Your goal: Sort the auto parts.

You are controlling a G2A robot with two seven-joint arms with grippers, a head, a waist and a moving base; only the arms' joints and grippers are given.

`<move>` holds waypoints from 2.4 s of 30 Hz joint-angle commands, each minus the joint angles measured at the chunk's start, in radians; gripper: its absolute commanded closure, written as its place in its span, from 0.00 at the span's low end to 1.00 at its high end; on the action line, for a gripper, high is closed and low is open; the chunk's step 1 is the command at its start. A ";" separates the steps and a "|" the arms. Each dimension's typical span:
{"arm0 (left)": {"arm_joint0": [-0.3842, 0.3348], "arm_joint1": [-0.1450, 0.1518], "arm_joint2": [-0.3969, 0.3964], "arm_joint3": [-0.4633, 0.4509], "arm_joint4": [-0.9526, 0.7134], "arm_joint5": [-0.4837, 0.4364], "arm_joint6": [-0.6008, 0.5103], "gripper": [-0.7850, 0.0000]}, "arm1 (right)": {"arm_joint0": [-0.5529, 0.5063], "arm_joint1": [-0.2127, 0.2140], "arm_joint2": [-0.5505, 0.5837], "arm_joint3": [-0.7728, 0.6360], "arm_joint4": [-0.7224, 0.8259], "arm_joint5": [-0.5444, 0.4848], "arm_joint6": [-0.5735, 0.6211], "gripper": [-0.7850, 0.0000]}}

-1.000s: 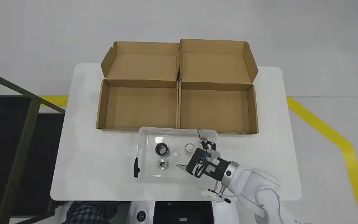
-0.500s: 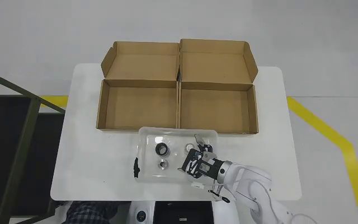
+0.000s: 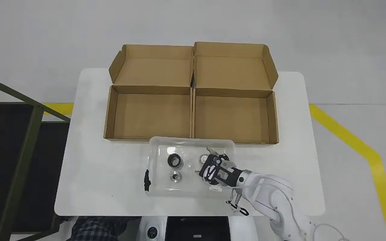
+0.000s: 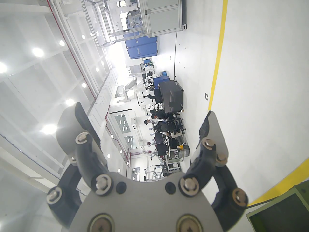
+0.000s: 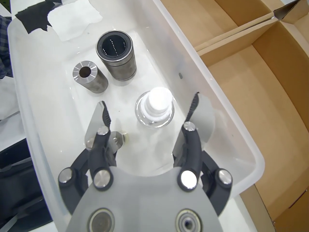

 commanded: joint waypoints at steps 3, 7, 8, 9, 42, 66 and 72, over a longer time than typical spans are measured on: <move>0.000 0.000 0.000 0.000 0.000 0.000 0.000 0.00 | 0.005 0.003 0.003 0.005 0.007 0.002 0.009 0.51; 0.000 0.000 0.000 0.000 0.000 0.000 0.000 0.00 | 0.017 0.004 -0.005 0.016 0.008 0.005 0.016 0.56; 0.000 0.000 0.000 0.000 0.000 0.000 0.000 0.00 | 0.021 0.005 -0.008 0.018 0.009 0.004 0.016 0.57; 0.000 0.000 0.000 0.000 0.000 0.000 0.000 0.00 | 0.024 0.005 -0.012 0.021 0.012 0.002 0.016 0.59; 0.000 0.000 0.000 0.000 0.000 0.000 0.000 0.00 | 0.043 0.024 0.048 -0.038 0.463 -0.086 -0.299 1.00; 0.000 0.000 0.000 0.000 0.000 0.000 0.000 0.00 | 0.045 0.025 0.109 -0.020 0.789 -0.065 -0.505 1.00; 0.000 0.000 0.000 0.000 0.000 0.000 0.000 0.00 | 0.021 0.027 0.138 -0.055 0.788 -0.057 -0.539 1.00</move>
